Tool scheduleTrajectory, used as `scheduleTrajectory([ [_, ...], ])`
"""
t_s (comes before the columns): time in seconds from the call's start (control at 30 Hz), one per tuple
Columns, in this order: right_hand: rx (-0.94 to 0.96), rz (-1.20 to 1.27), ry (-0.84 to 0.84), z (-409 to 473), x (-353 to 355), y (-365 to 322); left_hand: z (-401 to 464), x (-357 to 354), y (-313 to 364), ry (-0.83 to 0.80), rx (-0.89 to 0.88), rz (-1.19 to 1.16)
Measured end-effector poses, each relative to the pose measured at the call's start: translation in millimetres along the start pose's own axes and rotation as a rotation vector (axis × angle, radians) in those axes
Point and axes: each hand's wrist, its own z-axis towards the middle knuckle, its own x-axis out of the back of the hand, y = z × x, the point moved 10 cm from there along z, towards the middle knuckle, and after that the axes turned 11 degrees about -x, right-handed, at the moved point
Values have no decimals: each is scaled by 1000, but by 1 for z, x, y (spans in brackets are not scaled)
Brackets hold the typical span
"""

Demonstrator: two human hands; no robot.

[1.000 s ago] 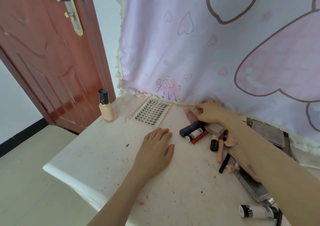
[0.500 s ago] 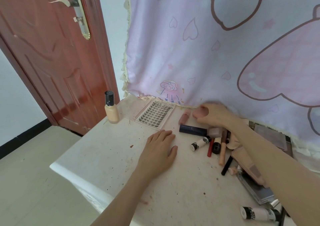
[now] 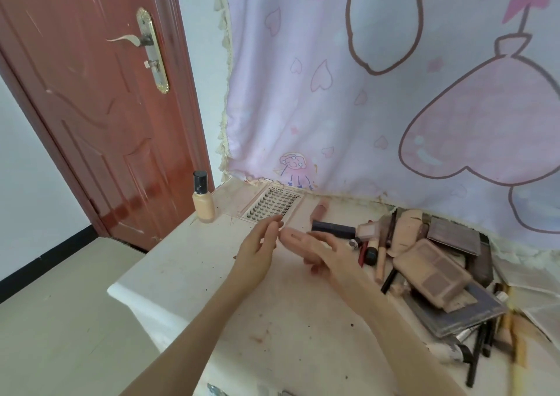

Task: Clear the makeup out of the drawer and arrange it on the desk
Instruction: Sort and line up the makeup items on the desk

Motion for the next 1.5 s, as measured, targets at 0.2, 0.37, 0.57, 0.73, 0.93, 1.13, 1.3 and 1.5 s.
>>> scheduleTrajectory([
  [0.2, 32, 166, -22, -2, -9, 8, -6, -5, 22, -280, -35, 100],
  [0.37, 93, 268, 1, -6, -4, 10, -12, -12, 20, -297, 33, -29],
  [0.57, 149, 235, -133, -9, -10, 6, -7, -19, 25, -376, -54, 117],
  [0.73, 144, 195, -121, -8, -12, 4, -9, -20, 36, -471, -123, 138],
  [0.93, 137, 168, -119, -6, -14, 6, -5, -15, 27, -502, -49, 29],
  [1.13, 164, -17, -174, -7, -29, 5, 22, 15, 20, -504, -47, 152],
  [1.3, 190, -203, -109, -3, -52, 6, 43, 36, 12, -484, -60, 341],
  [1.5, 322, -491, 47, 3, -85, -19, 61, 55, -5, -461, -29, 510],
])
